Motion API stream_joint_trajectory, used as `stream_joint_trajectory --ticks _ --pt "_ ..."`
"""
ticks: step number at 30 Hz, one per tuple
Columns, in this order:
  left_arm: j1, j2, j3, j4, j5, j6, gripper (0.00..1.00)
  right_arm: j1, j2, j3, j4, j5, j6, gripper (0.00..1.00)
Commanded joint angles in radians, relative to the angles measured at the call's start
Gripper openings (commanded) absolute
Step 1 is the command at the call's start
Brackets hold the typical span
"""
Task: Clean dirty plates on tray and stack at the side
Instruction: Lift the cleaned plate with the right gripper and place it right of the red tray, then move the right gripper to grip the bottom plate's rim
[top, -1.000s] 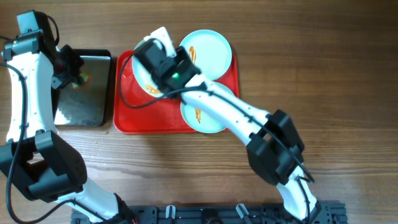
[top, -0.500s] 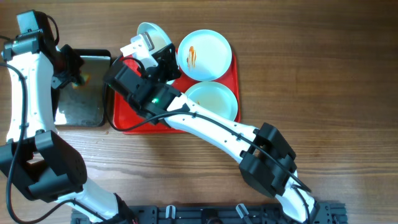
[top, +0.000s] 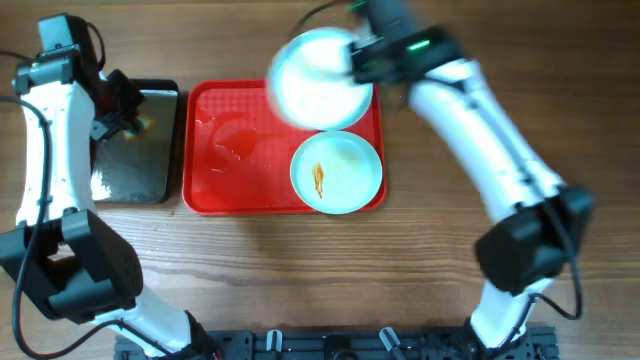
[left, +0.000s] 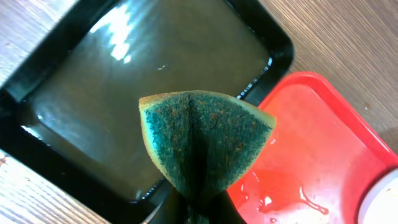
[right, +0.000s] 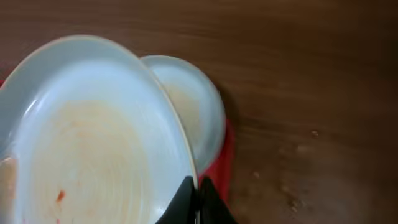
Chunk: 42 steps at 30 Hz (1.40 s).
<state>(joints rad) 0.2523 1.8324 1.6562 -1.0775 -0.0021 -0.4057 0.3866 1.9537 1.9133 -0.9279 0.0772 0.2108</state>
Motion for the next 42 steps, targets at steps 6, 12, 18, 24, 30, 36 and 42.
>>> stream_joint_trajectory --ticks 6,12,18,24,30,36,42 --pt "-0.035 0.001 -0.002 -0.001 0.013 0.009 0.04 -0.491 -0.009 -0.214 -0.095 -0.187 0.026 0.04" --pt "-0.035 0.001 -0.002 -0.001 0.013 0.009 0.04 -0.567 -0.009 -0.557 0.169 -0.187 0.025 0.04" --pt "-0.035 0.001 -0.002 0.0 0.013 0.009 0.04 -0.567 -0.018 -0.638 0.243 -0.216 0.032 0.41" --pt "-0.035 0.001 -0.002 -0.001 0.013 0.009 0.04 -0.496 -0.102 -0.431 0.003 -0.457 0.0 0.43" --pt "-0.035 0.001 -0.002 -0.001 0.013 0.009 0.04 -0.252 -0.072 -0.436 -0.083 -0.433 0.053 0.44" --pt "-0.035 0.001 -0.002 -0.001 0.013 0.009 0.04 -0.097 0.03 -0.436 -0.137 -0.383 0.085 0.45" --pt "-0.035 0.001 -0.002 -0.001 0.013 0.009 0.04 -0.044 0.1 -0.436 -0.184 -0.319 0.079 0.41"
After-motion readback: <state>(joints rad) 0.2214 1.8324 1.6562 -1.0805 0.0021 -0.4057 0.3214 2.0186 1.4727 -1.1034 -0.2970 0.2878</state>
